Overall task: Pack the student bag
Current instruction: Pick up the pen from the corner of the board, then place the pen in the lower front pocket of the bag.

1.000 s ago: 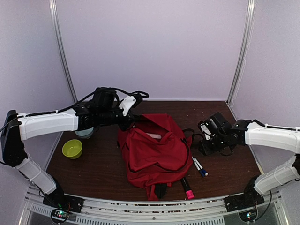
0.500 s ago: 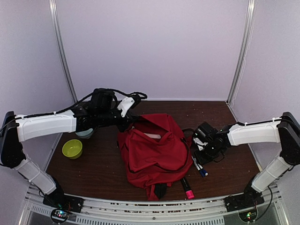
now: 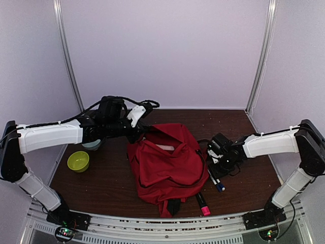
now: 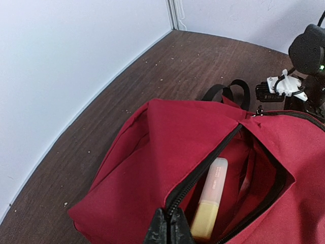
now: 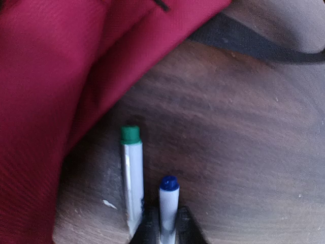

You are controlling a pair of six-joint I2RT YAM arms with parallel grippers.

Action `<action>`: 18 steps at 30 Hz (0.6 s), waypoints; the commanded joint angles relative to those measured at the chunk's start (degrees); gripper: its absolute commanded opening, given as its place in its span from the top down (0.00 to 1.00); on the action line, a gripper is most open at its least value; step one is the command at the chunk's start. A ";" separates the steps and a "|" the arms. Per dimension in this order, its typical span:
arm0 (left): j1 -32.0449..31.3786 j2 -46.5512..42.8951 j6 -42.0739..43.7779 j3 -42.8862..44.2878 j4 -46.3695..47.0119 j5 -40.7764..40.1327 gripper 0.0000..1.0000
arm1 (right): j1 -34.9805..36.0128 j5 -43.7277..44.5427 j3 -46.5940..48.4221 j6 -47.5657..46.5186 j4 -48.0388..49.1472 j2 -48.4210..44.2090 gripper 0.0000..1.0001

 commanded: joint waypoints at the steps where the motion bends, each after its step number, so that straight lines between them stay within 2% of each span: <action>1: 0.13 -1.82 0.35 0.47 3.61 0.04 1.00 | -0.28 2.95 -1.32 0.17 -1.77 2.91 0.92; 4: 0.13 -1.74 0.35 0.82 3.36 0.15 1.00 | -0.28 5.60 0.07 -0.18 -3.58 1.06 1.00; 10: 0.13 -1.22 0.28 1.50 3.40 0.42 1.00 | -0.37 16.64 7.28 -2.79 -12.82 -6.21 1.00; 12: 0.13 -1.20 0.02 1.51 3.79 0.98 1.00 | -0.24 17.32 10.48 -5.65 -12.52 -10.01 1.00; 15: 0.12 -1.36 -0.36 1.25 4.37 1.51 1.00 | 1.75 10.97 13.11 -12.15 -3.77 -16.56 1.00; 18: 0.07 -1.47 -0.79 1.24 4.85 1.88 1.00 | 7.48 1.83 10.59 -22.30 14.78 -21.72 1.00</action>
